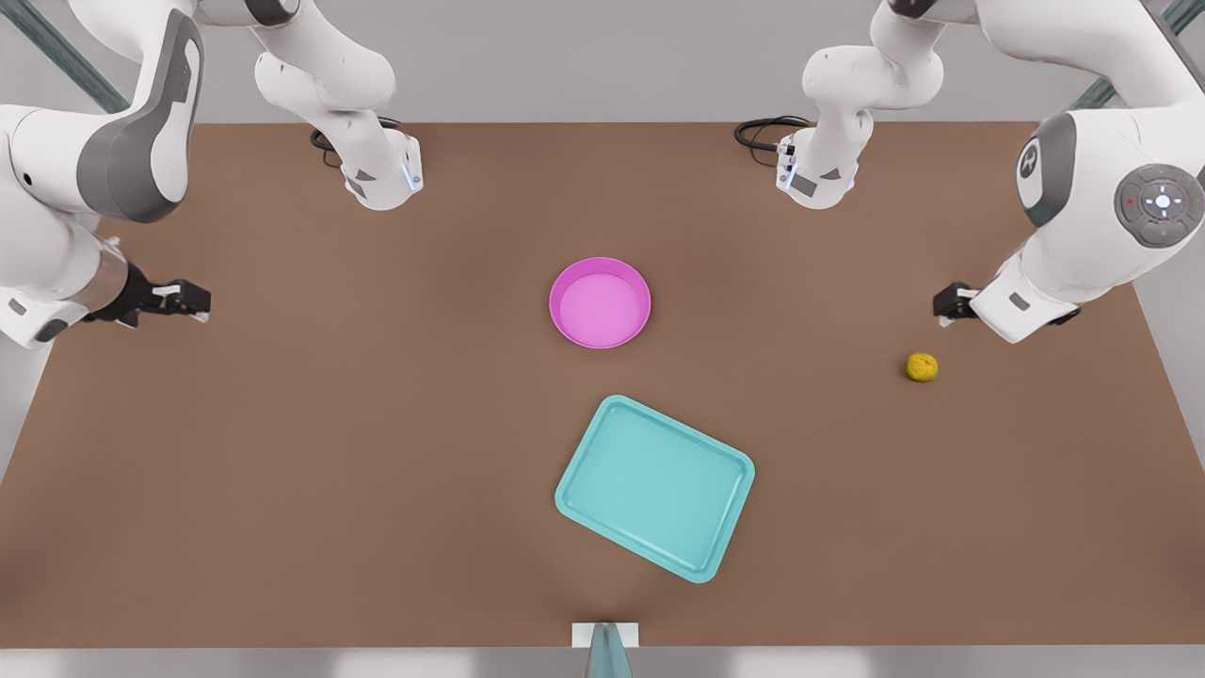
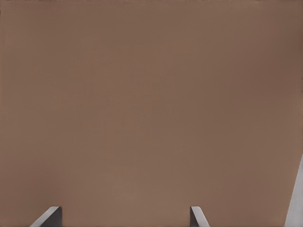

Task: Place the orange on the plate with the left arm and the plate on the tray with the right arm

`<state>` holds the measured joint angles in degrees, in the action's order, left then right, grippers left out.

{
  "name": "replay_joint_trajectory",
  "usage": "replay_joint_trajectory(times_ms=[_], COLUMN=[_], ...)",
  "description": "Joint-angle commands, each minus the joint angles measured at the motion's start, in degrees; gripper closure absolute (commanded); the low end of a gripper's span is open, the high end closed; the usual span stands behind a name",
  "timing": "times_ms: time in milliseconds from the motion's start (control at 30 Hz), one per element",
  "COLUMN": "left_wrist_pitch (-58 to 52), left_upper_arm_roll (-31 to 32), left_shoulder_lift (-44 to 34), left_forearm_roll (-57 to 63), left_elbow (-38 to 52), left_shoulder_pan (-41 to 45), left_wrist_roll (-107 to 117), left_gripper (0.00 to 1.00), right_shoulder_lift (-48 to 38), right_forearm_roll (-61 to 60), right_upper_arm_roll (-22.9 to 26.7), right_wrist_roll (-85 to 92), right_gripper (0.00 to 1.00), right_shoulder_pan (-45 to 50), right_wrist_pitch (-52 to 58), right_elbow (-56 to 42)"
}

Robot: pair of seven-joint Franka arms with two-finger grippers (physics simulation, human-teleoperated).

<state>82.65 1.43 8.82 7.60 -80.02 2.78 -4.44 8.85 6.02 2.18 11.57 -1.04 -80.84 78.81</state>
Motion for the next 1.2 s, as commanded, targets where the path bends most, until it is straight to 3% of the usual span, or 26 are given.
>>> replay_joint_trajectory(times_ms=[0,67,133,200,267,400,600,1167], left_wrist_pitch=[2.3,3.6,21.1,31.0,40.0,47.9,46.1,45.9], left_upper_arm_roll=[0.0,-1.3,-6.5,-7.8,-9.3,-9.9,-10.2,-9.9], left_shoulder_lift=[0.1,3.3,6.6,9.2,11.6,14.6,14.9,19.0], left_forearm_roll=[0.2,0.4,0.1,-0.6,-0.6,-0.7,-0.6,-0.8], left_elbow=[-0.1,-4.8,-17.6,-24.1,-28.6,-32.7,-37.3,-37.8], left_shoulder_pan=[0.2,-0.4,-1.5,-4.2,-5.2,-6.2,-6.3,-8.3], left_wrist_roll=[1.1,1.9,1.5,0.9,-4.4,-4.4,-4.3,-3.6], left_gripper=[0.0,0.0,0.0,0.0,0.0,0.0,0.0,0.0], right_shoulder_lift=[-0.1,0.2,0.2,0.3,0.4,0.4,0.5,0.8], right_forearm_roll=[0.0,0.0,0.0,0.0,0.0,0.0,0.0,0.0], right_upper_arm_roll=[0.0,0.0,0.0,0.0,0.0,0.1,0.2,0.2], right_wrist_roll=[7.5,7.5,7.5,7.5,7.5,7.5,7.5,7.5], right_gripper=[0.0,0.0,0.0,0.0,0.0,0.0,0.0,0.0], right_shoulder_pan=[0.0,0.0,0.0,0.0,0.0,0.0,-0.2,-0.3], right_wrist_pitch=[-1.8,-1.8,-1.8,-1.8,-1.8,-1.8,-1.8,-1.8], right_elbow=[0.0,0.0,0.0,0.0,0.0,0.0,0.0,0.0])
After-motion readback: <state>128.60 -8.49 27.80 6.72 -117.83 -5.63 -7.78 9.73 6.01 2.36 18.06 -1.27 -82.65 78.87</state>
